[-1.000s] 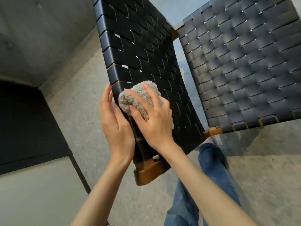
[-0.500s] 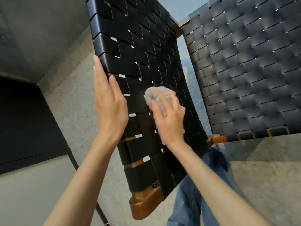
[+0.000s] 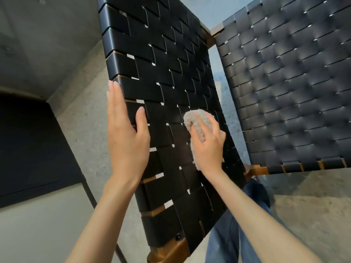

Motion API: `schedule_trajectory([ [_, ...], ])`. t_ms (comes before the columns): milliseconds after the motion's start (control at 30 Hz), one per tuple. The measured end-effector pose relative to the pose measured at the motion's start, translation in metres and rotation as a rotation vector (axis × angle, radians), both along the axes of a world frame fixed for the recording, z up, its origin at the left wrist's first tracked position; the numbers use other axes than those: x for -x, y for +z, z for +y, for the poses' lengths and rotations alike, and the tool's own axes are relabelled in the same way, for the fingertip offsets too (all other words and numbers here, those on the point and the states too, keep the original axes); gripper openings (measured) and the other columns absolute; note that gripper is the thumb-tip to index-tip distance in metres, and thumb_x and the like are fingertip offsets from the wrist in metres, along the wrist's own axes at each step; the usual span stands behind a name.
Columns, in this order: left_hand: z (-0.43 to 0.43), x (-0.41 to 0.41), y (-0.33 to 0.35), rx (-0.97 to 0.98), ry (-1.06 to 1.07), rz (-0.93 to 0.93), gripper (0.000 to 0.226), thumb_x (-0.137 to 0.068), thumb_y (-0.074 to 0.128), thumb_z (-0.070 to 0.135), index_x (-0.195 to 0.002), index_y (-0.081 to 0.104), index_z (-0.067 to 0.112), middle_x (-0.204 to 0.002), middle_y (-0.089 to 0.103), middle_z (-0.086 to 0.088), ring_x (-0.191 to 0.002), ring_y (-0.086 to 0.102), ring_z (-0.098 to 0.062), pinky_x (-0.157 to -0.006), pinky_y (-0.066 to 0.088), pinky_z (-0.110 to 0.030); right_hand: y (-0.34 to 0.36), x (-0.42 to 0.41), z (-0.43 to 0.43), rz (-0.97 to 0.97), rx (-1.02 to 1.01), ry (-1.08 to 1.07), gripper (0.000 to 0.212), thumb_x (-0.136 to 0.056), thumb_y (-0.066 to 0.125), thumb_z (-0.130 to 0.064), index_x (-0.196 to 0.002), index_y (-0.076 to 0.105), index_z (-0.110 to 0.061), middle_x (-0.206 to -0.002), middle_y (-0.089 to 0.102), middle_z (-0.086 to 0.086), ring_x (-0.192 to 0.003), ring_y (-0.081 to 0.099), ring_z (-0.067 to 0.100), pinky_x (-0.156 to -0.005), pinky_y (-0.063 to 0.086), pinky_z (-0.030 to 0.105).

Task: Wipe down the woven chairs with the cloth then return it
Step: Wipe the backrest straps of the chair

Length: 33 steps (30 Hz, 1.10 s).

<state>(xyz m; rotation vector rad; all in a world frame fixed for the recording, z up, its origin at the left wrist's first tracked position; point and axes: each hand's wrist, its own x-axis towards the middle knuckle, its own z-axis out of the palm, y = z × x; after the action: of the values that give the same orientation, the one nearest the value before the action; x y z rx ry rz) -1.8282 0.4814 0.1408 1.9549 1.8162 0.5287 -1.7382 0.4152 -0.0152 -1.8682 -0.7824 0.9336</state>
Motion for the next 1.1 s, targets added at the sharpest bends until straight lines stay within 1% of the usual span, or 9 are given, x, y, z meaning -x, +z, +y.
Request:
schedule_trajectory([
  [100,0.001,0.000,0.000,-0.003,0.001,0.012,0.062,-0.099,0.046,0.014,-0.152,0.013,0.015,-0.159,0.014,0.005,-0.145,0.012,-0.006,-0.113,0.031,-0.041,-0.043,-0.019,0.002,-0.034,0.150,-0.031,0.040,-0.097,0.046,-0.041,-0.134,0.053,-0.028,-0.143,0.041,-0.004,-0.120,0.037,0.022,-0.089,0.042,0.035],
  [267,0.001,0.000,-0.001,-0.022,0.002,0.017,0.062,-0.099,0.047,0.013,-0.152,0.015,0.014,-0.158,0.017,0.004,-0.144,0.016,-0.006,-0.114,0.030,-0.041,-0.100,-0.048,0.005,-0.083,0.395,-0.025,0.043,-0.100,0.039,-0.041,-0.138,0.048,-0.022,-0.143,0.044,0.003,-0.123,0.043,0.026,-0.088,0.025,0.025],
  [433,0.001,0.002,-0.003,-0.028,0.001,-0.029,0.061,-0.098,0.048,0.013,-0.152,0.017,0.015,-0.158,0.020,0.005,-0.143,0.018,-0.005,-0.113,0.031,-0.040,-0.128,-0.065,0.007,0.125,0.514,-0.104,0.046,-0.099,0.034,-0.042,-0.127,0.053,-0.011,-0.129,0.053,0.012,-0.114,0.053,0.031,-0.098,0.041,0.042],
  [533,0.001,0.002,-0.003,-0.024,0.010,-0.030,0.061,-0.098,0.048,0.013,-0.151,0.017,0.015,-0.158,0.019,0.005,-0.144,0.016,-0.004,-0.114,0.029,-0.039,-0.119,-0.060,0.003,0.105,0.520,-0.128,0.041,-0.100,0.037,-0.038,-0.126,0.055,-0.012,-0.127,0.053,0.011,-0.110,0.054,0.028,-0.087,0.039,0.033],
  [733,0.000,0.002,-0.002,-0.011,0.030,-0.076,0.056,-0.101,0.042,0.015,-0.151,0.016,0.017,-0.158,0.017,0.007,-0.144,0.011,0.000,-0.116,0.012,-0.018,-0.051,-0.028,-0.010,-0.001,0.302,-0.092,0.041,-0.098,0.046,-0.036,-0.130,0.056,-0.013,-0.125,0.057,0.006,-0.114,0.052,0.022,-0.090,0.048,0.033],
  [833,0.000,0.005,-0.002,0.021,0.053,-0.194,0.048,-0.104,0.032,0.021,-0.150,0.019,0.018,-0.157,0.019,0.010,-0.143,0.013,0.003,-0.117,0.012,-0.018,0.010,-0.002,-0.008,0.049,0.059,-0.059,0.040,-0.095,0.048,-0.039,-0.132,0.055,-0.026,-0.123,0.055,-0.007,-0.105,0.044,0.007,-0.075,0.039,0.009],
  [967,0.002,0.009,-0.002,0.031,0.065,-0.309,0.045,-0.104,0.030,0.018,-0.149,0.026,0.015,-0.156,0.022,0.007,-0.142,0.016,0.001,-0.118,0.015,-0.022,0.085,0.032,0.021,0.121,-0.169,0.001,0.036,-0.092,0.052,-0.040,-0.125,0.043,-0.053,-0.130,0.042,-0.021,-0.106,0.034,-0.009,-0.084,0.030,-0.004],
  [1033,0.003,0.010,-0.002,0.039,0.065,-0.351,0.045,-0.104,0.031,0.016,-0.148,0.027,0.013,-0.155,0.023,0.006,-0.142,0.018,0.000,-0.117,0.018,-0.023,0.109,0.041,0.044,0.131,-0.239,0.013,0.037,-0.092,0.053,-0.034,-0.124,0.046,-0.050,-0.136,0.041,-0.019,-0.114,0.034,0.002,-0.090,0.032,0.002],
  [1100,0.003,0.010,-0.001,0.047,0.064,-0.396,0.045,-0.104,0.032,0.015,-0.148,0.027,0.013,-0.155,0.025,0.005,-0.142,0.021,-0.001,-0.117,0.020,-0.026,0.124,0.045,0.067,0.112,-0.283,0.031,0.037,-0.093,0.055,-0.027,-0.127,0.053,-0.042,-0.143,0.042,-0.009,-0.117,0.034,0.012,-0.098,0.036,0.019],
])
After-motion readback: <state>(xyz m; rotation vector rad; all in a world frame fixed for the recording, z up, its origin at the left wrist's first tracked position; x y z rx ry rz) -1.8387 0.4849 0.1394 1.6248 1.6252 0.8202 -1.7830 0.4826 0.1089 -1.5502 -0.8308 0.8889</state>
